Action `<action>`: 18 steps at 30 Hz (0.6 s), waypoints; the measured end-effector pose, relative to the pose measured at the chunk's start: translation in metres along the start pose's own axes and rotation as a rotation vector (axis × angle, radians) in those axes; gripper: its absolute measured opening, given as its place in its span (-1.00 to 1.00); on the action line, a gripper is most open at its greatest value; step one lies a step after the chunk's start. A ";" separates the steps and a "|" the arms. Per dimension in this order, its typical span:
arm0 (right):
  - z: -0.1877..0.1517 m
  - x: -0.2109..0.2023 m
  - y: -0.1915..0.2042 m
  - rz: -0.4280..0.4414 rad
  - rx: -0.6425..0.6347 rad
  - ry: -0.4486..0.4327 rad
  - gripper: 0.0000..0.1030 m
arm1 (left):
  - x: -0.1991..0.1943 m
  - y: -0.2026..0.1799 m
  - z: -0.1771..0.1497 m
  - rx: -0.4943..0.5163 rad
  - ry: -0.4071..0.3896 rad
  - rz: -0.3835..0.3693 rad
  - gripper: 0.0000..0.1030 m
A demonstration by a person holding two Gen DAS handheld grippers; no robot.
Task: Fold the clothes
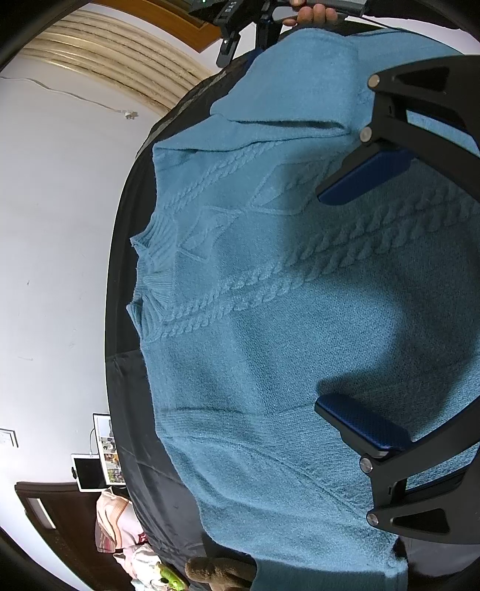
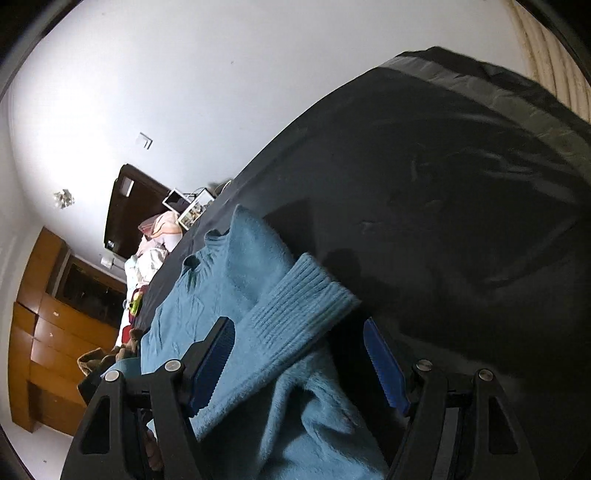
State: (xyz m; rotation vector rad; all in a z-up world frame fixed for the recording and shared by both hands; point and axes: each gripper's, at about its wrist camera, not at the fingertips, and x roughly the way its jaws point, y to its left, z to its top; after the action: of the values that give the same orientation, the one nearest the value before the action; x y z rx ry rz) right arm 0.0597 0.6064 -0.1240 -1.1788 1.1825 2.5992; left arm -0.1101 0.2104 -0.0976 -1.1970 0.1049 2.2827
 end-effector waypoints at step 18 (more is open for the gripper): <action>0.031 -0.015 0.035 -0.075 -0.136 -0.147 -0.81 | 0.000 0.000 -0.001 0.008 0.003 0.007 0.99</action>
State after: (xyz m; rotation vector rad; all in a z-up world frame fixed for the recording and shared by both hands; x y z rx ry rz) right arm 0.0393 0.6060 -0.0786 -1.0108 0.9298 2.6921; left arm -0.1093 0.2105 -0.0979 -1.1979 0.1188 2.2842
